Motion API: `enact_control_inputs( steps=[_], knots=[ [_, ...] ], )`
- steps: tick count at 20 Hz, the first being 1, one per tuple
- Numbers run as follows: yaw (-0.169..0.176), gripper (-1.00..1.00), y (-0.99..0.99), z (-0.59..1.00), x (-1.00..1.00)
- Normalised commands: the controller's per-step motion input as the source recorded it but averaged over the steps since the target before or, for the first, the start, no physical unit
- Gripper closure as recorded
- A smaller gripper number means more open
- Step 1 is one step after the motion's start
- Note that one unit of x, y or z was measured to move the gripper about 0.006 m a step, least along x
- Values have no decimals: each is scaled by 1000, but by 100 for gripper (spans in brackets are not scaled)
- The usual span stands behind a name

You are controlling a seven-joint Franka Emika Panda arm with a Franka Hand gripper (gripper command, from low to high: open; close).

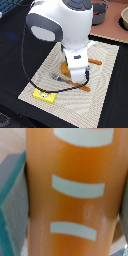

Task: Interact with the objects in diverse but meaningful ways.

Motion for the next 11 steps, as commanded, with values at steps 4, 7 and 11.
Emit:
enact_control_inputs(
  steps=[4,7,11],
  knots=[
    [0,-100,4,-76,51],
    [0,-100,0,-91,70],
    [10,-100,36,-111,36]
  ],
)
